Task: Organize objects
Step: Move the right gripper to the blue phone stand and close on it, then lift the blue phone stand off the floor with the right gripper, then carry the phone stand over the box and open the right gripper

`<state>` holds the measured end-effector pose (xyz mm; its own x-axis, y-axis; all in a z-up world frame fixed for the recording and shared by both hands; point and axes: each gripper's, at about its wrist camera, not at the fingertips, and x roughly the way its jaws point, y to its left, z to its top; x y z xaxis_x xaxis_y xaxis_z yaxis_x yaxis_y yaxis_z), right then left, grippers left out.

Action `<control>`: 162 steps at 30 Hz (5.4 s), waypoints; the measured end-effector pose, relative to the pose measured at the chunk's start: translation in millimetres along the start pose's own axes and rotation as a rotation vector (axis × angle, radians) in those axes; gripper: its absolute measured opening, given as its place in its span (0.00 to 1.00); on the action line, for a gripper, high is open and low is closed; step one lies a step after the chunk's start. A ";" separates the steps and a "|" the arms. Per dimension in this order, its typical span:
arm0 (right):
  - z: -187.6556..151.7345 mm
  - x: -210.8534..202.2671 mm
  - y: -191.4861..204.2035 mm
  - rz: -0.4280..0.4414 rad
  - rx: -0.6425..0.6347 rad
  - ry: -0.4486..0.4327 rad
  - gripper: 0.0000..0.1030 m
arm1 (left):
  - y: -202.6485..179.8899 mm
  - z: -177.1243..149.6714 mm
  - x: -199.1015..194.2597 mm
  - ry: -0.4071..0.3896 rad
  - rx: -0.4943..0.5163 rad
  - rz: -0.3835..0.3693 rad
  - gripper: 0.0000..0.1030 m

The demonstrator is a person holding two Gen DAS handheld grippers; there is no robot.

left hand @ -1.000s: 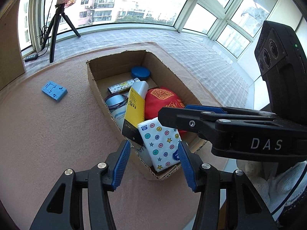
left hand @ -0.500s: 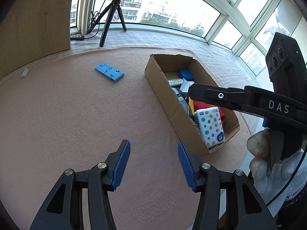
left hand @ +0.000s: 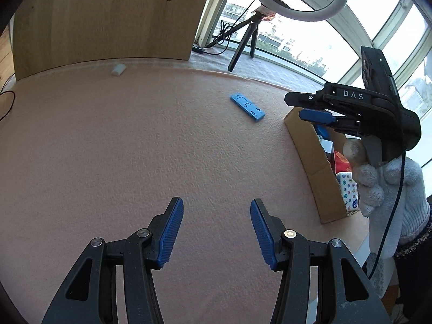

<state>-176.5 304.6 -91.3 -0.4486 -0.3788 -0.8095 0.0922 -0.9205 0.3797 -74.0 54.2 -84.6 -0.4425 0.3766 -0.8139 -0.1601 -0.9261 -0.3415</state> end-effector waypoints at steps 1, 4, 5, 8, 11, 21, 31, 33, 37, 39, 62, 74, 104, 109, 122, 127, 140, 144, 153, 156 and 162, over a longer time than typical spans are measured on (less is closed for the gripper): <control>6.1 8.4 -0.7 0.002 0.010 0.011 0.52 | 6.2 -1.2 -2.9 -0.004 -0.010 0.006 0.54; 21.1 33.5 -3.1 -0.006 0.043 0.042 0.52 | 23.9 -5.5 -9.2 -0.008 -0.036 0.027 0.54; 25.3 41.2 -3.5 -0.007 0.048 0.047 0.52 | 29.6 -7.1 -10.7 -0.009 -0.045 0.033 0.54; 37.6 62.5 -6.2 -0.034 0.074 0.057 0.52 | 43.3 -12.5 -13.6 -0.007 -0.072 0.046 0.54; 47.8 80.6 -13.6 -0.044 0.123 0.064 0.52 | 55.3 -15.5 -16.1 -0.007 -0.099 0.052 0.54; 76.5 117.6 -22.8 -0.156 0.126 0.065 0.52 | 67.9 -22.9 -17.8 0.003 -0.120 0.057 0.54; 88.2 139.9 -29.8 -0.187 0.147 0.106 0.52 | 79.1 -25.7 -18.6 0.017 -0.140 0.066 0.54; 90.9 140.7 -30.4 -0.197 0.158 0.111 0.51 | 78.9 -27.5 -20.4 0.017 -0.137 0.063 0.54; 91.8 145.9 -20.6 -0.294 0.081 0.134 0.42 | 76.0 -26.8 -19.1 0.021 -0.134 0.052 0.54; 89.5 147.2 -15.2 -0.328 0.041 0.141 0.40 | 75.6 -26.7 -19.8 0.024 -0.134 0.051 0.54; -24.0 96.6 21.0 -0.117 0.039 0.306 0.39 | 49.0 -16.0 -11.3 0.028 -0.073 0.016 0.54; -87.5 65.3 28.0 0.073 0.056 0.334 0.38 | 14.0 -17.0 10.3 0.058 0.046 -0.020 0.54; -81.7 81.6 36.2 0.064 0.052 0.301 0.27 | -21.2 7.3 102.2 0.184 0.167 -0.107 0.38; -83.8 84.8 45.8 0.060 0.041 0.305 0.25 | -25.5 7.8 105.4 0.184 0.170 -0.104 0.36; -85.5 85.5 45.0 0.063 0.043 0.301 0.22 | -24.7 6.7 108.9 0.181 0.158 -0.098 0.34; -86.7 83.7 43.6 0.061 0.040 0.294 0.22 | -23.7 7.3 109.2 0.172 0.146 -0.101 0.34; -84.1 64.7 37.0 0.066 0.035 0.251 0.22 | -46.8 14.1 89.4 0.116 0.179 -0.106 0.33; -77.2 50.6 31.0 0.083 0.044 0.219 0.22 | -61.9 23.0 82.2 0.094 0.208 -0.113 0.33; -55.2 6.1 8.3 0.094 0.069 0.121 0.22 | -115.6 49.8 72.6 0.040 0.292 -0.148 0.33; -46.7 -11.8 -6.9 0.079 0.076 0.085 0.22 | -141.1 57.1 74.3 0.030 0.321 -0.169 0.33; -28.8 -42.0 -45.4 0.051 0.112 0.026 0.22 | -189.3 69.6 90.3 0.022 0.375 -0.202 0.33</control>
<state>-136.2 359.5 -87.4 -0.4223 -0.4282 -0.7990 0.0139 -0.8844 0.4666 -145.1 262.1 -60.7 -0.3507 0.5482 -0.7593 -0.5533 -0.7754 -0.3043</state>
